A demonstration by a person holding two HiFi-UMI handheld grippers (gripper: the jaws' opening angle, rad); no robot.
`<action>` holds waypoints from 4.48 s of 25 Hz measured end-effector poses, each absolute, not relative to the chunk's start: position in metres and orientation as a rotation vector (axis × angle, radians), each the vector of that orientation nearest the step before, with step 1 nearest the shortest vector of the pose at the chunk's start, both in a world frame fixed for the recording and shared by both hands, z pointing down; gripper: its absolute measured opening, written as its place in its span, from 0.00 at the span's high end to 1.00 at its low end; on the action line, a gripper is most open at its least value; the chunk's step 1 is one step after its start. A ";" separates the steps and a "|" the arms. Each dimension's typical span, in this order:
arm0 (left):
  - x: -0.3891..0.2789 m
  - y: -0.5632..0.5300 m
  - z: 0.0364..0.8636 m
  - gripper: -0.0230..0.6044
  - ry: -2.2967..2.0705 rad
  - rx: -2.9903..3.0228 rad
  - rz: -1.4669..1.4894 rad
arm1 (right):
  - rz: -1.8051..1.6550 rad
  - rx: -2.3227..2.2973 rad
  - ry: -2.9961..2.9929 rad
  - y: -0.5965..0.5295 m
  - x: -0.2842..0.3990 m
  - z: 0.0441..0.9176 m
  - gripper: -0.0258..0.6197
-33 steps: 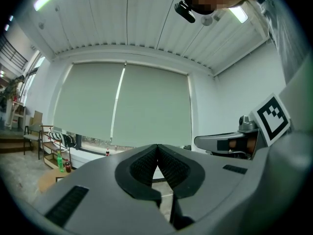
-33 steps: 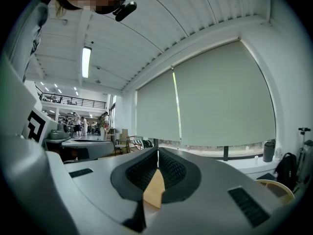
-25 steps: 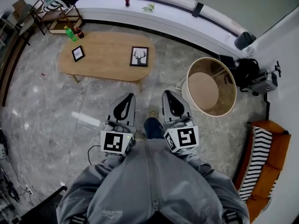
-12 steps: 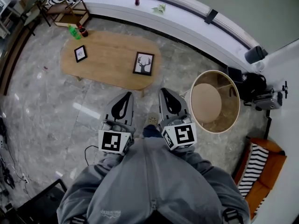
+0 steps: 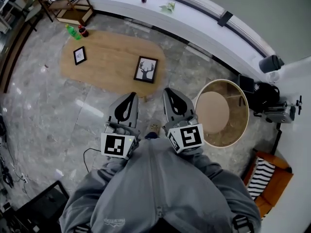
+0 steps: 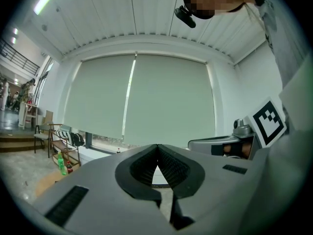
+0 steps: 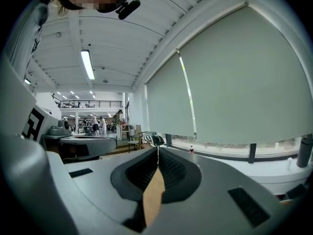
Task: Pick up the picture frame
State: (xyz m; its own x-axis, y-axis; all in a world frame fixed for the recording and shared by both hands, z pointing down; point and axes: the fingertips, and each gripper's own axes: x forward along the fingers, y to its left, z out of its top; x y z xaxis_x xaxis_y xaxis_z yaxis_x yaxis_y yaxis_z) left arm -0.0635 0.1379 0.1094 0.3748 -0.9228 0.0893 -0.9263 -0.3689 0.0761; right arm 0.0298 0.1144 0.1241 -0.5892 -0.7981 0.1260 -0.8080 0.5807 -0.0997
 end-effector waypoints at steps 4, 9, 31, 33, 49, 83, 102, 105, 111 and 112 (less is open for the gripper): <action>-0.065 0.124 0.113 0.94 -1.733 2.483 0.064 | 0.240 1.404 -2.731 0.095 0.043 0.130 0.91; -0.069 0.109 0.110 0.94 -1.766 2.446 0.092 | 0.259 1.403 -2.736 0.079 0.046 0.133 0.91; -0.121 -0.124 0.137 0.94 -1.291 2.691 0.153 | 0.294 1.738 -2.529 -0.122 -0.023 0.147 0.91; -0.129 -0.142 0.144 0.94 -1.246 2.703 0.158 | 0.303 1.769 -2.496 -0.137 -0.031 0.154 0.91; -0.180 -0.214 0.246 0.94 -1.124 2.585 0.191 | 0.391 1.729 -2.369 -0.205 -0.083 0.235 0.91; -0.121 -0.285 0.623 0.94 -1.037 2.514 0.381 | 0.611 1.522 -2.365 -0.286 -0.040 0.630 0.91; -0.106 -0.288 0.784 0.94 -1.075 2.391 0.485 | 0.631 1.409 -2.320 -0.281 -0.009 0.770 0.91; -0.110 -0.290 0.803 0.94 -1.084 2.341 0.502 | 0.612 1.406 -2.324 -0.282 -0.009 0.782 0.91; -0.119 -0.286 0.836 0.94 -1.055 2.286 0.538 | 0.653 1.351 -2.283 -0.275 -0.008 0.806 0.91; -0.120 -0.284 0.842 0.94 -1.049 2.275 0.556 | 0.651 1.349 -2.283 -0.275 -0.007 0.809 0.91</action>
